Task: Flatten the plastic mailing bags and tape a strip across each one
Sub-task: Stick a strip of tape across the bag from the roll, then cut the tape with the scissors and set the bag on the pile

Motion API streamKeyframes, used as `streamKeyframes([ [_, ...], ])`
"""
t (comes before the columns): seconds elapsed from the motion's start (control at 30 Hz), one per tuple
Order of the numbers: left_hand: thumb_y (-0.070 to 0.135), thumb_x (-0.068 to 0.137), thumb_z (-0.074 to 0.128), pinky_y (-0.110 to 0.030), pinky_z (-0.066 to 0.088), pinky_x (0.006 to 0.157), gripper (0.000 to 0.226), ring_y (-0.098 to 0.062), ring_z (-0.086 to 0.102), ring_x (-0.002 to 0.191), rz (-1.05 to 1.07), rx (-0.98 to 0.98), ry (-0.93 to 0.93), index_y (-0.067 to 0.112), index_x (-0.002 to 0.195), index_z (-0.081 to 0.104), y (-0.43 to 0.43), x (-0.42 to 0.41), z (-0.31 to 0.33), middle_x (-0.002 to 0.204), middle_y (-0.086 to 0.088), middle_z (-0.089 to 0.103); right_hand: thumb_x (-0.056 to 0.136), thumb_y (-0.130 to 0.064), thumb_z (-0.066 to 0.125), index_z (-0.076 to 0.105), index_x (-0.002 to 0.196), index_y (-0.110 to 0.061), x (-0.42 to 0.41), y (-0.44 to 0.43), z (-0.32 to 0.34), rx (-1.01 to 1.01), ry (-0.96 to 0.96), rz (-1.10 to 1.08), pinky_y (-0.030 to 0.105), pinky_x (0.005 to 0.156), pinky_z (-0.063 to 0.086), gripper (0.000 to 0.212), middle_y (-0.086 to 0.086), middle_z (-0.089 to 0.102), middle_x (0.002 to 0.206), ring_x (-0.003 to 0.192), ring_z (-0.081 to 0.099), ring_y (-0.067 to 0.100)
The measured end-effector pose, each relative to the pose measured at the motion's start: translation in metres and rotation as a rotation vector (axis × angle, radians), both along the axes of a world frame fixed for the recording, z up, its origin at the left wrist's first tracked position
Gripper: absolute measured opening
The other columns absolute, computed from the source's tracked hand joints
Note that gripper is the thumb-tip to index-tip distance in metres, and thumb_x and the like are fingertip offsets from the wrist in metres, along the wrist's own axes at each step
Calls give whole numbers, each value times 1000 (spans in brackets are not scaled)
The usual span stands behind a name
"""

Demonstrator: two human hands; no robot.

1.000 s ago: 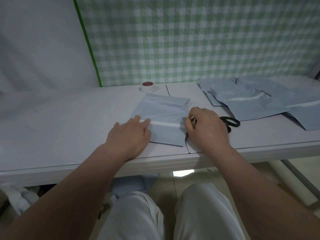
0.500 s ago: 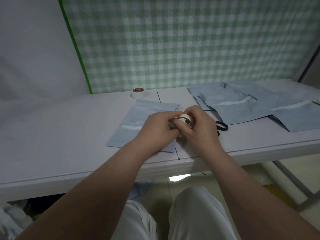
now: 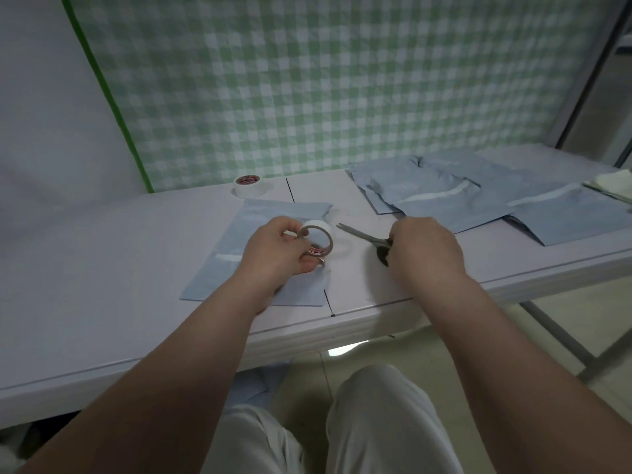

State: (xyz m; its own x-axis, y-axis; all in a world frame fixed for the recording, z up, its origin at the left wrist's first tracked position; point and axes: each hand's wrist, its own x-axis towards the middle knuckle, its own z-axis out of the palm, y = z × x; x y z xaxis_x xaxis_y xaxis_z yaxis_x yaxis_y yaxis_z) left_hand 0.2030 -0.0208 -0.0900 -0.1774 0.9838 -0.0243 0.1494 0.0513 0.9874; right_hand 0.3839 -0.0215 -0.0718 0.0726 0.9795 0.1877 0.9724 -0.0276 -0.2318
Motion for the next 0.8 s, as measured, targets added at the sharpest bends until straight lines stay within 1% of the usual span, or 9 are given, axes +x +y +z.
streamKeyframes([
  [0.07, 3, 88, 58, -27, 58, 65, 6, -19, 70, 63, 8, -3, 48, 7, 86, 60, 1, -2, 1, 87, -17, 69, 88, -6, 53, 55, 88, -11, -4, 0, 11, -43, -56, -7, 29, 66, 37, 5, 8, 51, 89, 79, 48, 26],
  [0.2, 9, 84, 64, -23, 52, 62, 7, -10, 63, 54, 41, 55, 283, 12, 77, 64, -2, -7, 1, 71, -6, 68, 82, -5, 56, 39, 68, -12, -6, -1, 16, -40, -64, -26, 27, 64, 36, 23, 2, 40, 75, 76, 45, 26],
  [0.3, 9, 83, 64, -33, 52, 68, 8, -16, 63, 60, 41, 62, 306, 14, 78, 64, -6, -10, -1, 66, -4, 68, 81, -12, 61, 49, 79, -14, -2, -9, 11, 35, 79, 12, 27, 62, 37, 12, 3, 50, 78, 81, 53, 29],
  [0.37, 4, 83, 62, -47, 53, 77, 9, -17, 65, 64, 27, 64, 236, 13, 84, 64, -8, -12, -2, 76, -9, 69, 78, -17, 66, 57, 91, -15, 1, -17, 9, 78, 274, 26, 27, 65, 41, 17, 3, 59, 85, 83, 57, 25],
  [0.43, 3, 85, 60, -51, 52, 84, 10, -15, 67, 63, 22, 71, 196, 12, 87, 63, -9, -13, -4, 82, -10, 70, 72, -17, 71, 59, 89, -18, 1, -27, 6, 87, 542, 21, 24, 61, 44, 20, -1, 64, 80, 75, 60, 18],
  [0.57, 9, 90, 57, -39, 55, 81, 9, -13, 67, 63, 39, 110, 215, 10, 86, 65, -11, -12, -6, 77, -5, 70, 71, -17, 79, 58, 79, -15, -13, -52, -4, -63, 1222, -20, 23, 52, 46, 22, 3, 67, 67, 54, 61, 13],
  [0.63, 10, 90, 57, -35, 55, 79, 11, -13, 67, 63, 50, 122, 227, 12, 84, 65, -11, -13, -7, 77, -4, 70, 78, -22, 75, 56, 79, -12, -24, -64, -9, -184, 1496, 0, 19, 45, 39, 22, 7, 64, 64, 52, 54, 13],
  [0.7, 10, 90, 58, -33, 55, 76, 11, -14, 67, 62, 53, 137, 233, 14, 83, 66, -11, -12, -8, 76, -3, 70, 84, -25, 68, 54, 81, -12, -34, -76, -12, -314, 1684, 38, 18, 42, 30, 19, 6, 60, 62, 53, 47, 12],
  [0.8, 10, 90, 58, -31, 55, 74, 12, -14, 67, 62, 49, 150, 241, 15, 81, 66, -10, -12, -9, 77, -4, 70, 86, -32, 63, 54, 77, -13, -46, -88, -14, -448, 1916, -16, 16, 38, 29, 23, 5, 57, 58, 50, 45, 12],
])
